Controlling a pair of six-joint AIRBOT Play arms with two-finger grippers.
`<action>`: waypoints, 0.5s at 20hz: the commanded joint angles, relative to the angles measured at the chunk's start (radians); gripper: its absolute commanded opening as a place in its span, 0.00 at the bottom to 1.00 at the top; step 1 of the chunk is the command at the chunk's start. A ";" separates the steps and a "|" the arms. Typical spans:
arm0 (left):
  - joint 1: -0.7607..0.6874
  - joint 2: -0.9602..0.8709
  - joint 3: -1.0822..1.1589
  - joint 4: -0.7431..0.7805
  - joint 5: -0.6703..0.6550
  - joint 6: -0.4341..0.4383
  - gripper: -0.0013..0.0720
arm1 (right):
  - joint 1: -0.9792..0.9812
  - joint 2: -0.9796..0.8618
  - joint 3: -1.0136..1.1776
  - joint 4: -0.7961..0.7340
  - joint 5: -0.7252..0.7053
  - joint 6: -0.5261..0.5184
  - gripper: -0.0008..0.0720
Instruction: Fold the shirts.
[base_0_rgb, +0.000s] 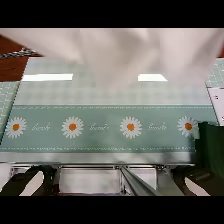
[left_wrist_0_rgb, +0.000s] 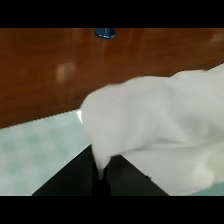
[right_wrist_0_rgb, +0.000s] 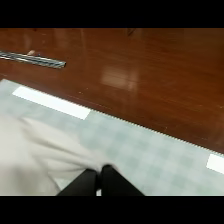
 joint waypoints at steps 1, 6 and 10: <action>0.000 0.153 -0.142 0.023 -0.035 -0.006 0.05 | -0.001 0.106 -0.024 -0.022 0.135 0.009 0.04; 0.000 0.290 -0.571 -0.050 -0.034 -0.019 0.05 | -0.001 0.203 -0.363 0.079 0.124 0.045 0.04; 0.000 0.284 -0.977 -0.078 0.040 0.049 0.05 | -0.001 0.159 -0.679 0.246 -0.061 -0.011 0.04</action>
